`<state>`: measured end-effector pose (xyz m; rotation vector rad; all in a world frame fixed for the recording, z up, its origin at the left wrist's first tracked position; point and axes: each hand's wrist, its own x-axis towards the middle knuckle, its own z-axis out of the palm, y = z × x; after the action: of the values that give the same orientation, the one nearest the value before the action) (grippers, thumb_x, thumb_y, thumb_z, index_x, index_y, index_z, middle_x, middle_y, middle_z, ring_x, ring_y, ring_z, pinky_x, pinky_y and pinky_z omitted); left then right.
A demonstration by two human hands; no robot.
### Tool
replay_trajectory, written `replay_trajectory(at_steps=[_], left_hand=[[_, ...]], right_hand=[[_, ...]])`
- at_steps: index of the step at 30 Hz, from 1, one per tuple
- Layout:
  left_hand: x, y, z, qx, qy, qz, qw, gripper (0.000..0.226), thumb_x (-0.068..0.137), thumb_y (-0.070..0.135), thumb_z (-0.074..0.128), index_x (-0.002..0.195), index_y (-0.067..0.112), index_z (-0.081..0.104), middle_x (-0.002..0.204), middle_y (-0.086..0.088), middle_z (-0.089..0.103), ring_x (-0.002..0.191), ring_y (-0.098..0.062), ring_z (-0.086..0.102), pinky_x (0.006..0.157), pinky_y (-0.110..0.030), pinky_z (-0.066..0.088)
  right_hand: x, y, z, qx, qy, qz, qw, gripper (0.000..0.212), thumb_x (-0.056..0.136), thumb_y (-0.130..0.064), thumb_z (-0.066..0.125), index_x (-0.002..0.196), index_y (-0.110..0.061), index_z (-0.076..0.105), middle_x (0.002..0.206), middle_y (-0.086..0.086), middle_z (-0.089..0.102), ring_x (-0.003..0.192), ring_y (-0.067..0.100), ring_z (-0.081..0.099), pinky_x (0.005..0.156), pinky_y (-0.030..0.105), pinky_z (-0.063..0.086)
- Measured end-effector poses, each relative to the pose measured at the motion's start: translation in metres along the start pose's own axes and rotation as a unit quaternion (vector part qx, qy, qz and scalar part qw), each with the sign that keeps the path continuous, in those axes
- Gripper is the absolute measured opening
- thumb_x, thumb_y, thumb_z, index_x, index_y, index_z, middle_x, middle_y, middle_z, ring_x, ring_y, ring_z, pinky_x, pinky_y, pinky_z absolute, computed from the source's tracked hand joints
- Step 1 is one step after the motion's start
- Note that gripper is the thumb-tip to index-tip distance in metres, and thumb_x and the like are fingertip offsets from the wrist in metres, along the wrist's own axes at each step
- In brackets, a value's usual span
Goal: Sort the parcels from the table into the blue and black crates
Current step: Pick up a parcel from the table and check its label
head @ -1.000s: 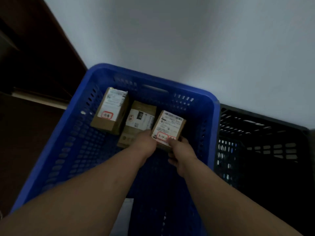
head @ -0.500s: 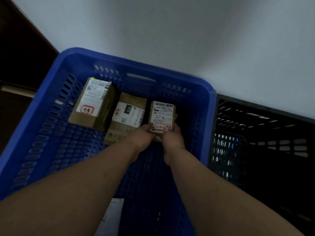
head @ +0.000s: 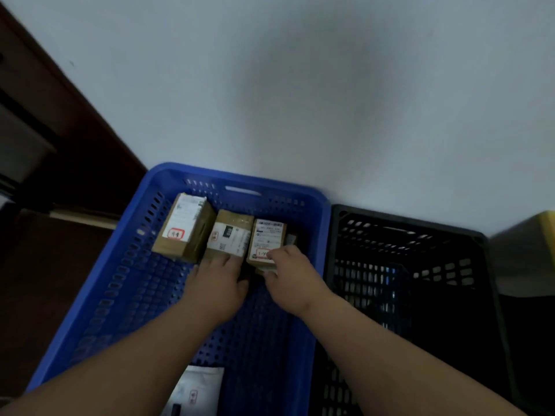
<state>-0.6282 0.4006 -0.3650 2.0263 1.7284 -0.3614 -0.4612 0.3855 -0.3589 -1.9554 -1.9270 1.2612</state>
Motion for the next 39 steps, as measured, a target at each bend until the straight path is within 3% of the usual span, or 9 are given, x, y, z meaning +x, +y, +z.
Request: replay_trajectory(at_steps=[4,7,11,19,24,32,39], left_hand=[[-0.052,0.024,-0.035,0.057,-0.003,0.010,0.998,0.058,0.096,0.050,0.041,0.149,0.028,0.032,0.155,0.003,0.031,0.139,-0.021,0.033,0.115,-0.043,0.026],[-0.095,0.046,-0.050,0.086,0.002,0.042,0.995,0.060,0.096,0.057,0.036,0.150,0.031,0.027,0.156,0.003,0.029,0.140,-0.021,0.031,0.116,-0.044,0.025],[-0.152,0.078,-0.053,0.089,0.029,0.108,0.990,0.061,0.095,0.060,0.034,0.147,0.030,0.032,0.151,0.002,0.036,0.135,-0.022,0.036,0.111,-0.043,0.032],[-0.246,0.179,-0.049,0.089,0.037,0.178,0.979,0.066,0.096,0.060,0.036,0.153,0.028,0.024,0.158,0.001,0.025,0.145,-0.022,0.023,0.119,-0.044,0.022],[-0.275,0.271,-0.039,0.101,0.056,0.211,0.971,0.061,0.097,0.056,0.037,0.151,0.028,0.029,0.157,0.003,0.028,0.144,-0.021,0.024,0.119,-0.048,0.017],[-0.294,0.459,0.015,0.100,0.052,0.272,0.956,0.060,0.095,0.057,0.039,0.147,0.028,0.036,0.153,0.003,0.035,0.141,-0.021,0.033,0.117,-0.048,0.025],[-0.286,0.538,0.036,0.105,0.026,0.287,0.952,0.056,0.097,0.055,0.039,0.146,0.029,0.035,0.151,0.003,0.037,0.137,-0.022,0.037,0.114,-0.048,0.030]], right_hand=[[-0.068,-0.008,-0.037,-0.116,0.075,-0.028,0.990,0.044,0.099,-0.041,0.044,0.136,-0.019,0.052,0.135,0.003,0.047,0.123,0.027,0.046,0.104,0.040,0.041],[-0.137,-0.002,-0.058,-0.187,0.112,0.011,0.976,0.054,0.097,-0.055,0.040,0.141,-0.025,0.046,0.145,0.001,0.042,0.132,0.025,0.039,0.117,0.042,0.024],[-0.229,0.021,-0.068,-0.194,0.135,0.087,0.968,0.062,0.093,-0.065,0.036,0.145,-0.030,0.042,0.152,-0.001,0.035,0.140,0.022,0.030,0.122,0.046,0.008],[-0.384,0.087,-0.095,-0.185,0.185,0.171,0.950,0.062,0.093,-0.065,0.040,0.142,-0.028,0.045,0.146,-0.001,0.041,0.135,0.023,0.037,0.114,0.040,0.029],[-0.448,0.150,-0.128,-0.178,0.203,0.194,0.943,0.059,0.092,-0.061,0.043,0.141,-0.027,0.046,0.139,0.001,0.047,0.129,0.025,0.043,0.106,0.038,0.037],[-0.548,0.272,-0.191,-0.179,0.200,0.245,0.932,0.056,0.092,-0.053,0.051,0.138,-0.022,0.048,0.137,0.006,0.048,0.127,0.028,0.044,0.105,0.041,0.039],[-0.573,0.344,-0.225,-0.149,0.220,0.267,0.926,0.051,0.095,-0.048,0.047,0.141,-0.024,0.046,0.138,0.004,0.047,0.127,0.027,0.044,0.102,0.037,0.040]])
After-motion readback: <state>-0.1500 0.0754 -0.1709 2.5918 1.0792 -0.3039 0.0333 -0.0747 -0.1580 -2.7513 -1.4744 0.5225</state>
